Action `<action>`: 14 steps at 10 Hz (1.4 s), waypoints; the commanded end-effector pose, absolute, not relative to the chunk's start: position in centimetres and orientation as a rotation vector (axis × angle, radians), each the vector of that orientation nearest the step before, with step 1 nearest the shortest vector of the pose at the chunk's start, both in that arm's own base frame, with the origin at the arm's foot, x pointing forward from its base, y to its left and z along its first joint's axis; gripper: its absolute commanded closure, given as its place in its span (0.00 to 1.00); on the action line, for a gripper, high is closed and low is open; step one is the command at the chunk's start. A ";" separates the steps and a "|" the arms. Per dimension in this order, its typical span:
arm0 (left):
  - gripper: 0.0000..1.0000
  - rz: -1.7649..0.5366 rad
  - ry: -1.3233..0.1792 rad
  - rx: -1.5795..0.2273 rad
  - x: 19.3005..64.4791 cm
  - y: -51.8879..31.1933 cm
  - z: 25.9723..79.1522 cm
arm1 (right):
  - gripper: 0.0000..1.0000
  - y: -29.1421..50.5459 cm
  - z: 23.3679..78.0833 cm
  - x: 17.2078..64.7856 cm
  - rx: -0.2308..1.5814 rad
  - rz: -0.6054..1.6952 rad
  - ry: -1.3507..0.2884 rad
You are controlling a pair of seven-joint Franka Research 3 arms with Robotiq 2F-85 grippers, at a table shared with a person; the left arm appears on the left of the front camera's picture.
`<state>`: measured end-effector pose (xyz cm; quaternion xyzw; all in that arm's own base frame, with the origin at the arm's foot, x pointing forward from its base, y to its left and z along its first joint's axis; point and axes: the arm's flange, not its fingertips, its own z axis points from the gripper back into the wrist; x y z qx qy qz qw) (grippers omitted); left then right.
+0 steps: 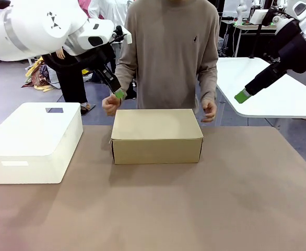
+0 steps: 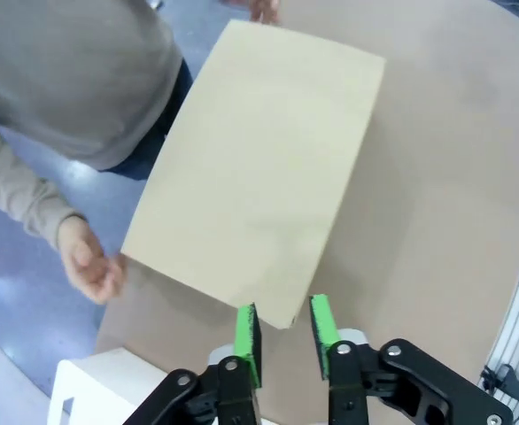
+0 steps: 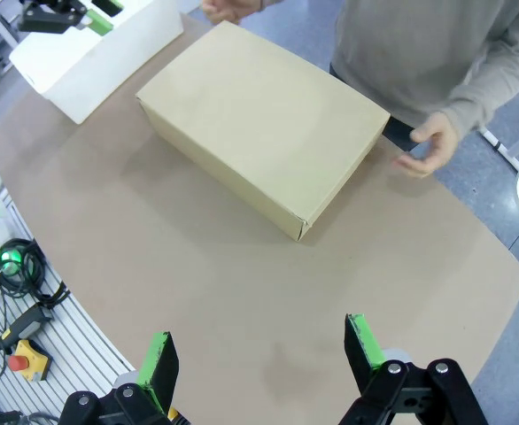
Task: Pack the shoes into the box.
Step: Press down on the lid of the Shoes Box.
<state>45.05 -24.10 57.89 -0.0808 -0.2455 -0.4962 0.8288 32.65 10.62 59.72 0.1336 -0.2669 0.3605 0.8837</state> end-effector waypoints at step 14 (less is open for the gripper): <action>0.00 -1.013 -0.527 -0.231 43.7 -23.8 58.6 | 0.00 10.5 59.7 32.8 0.263 0.751 -0.556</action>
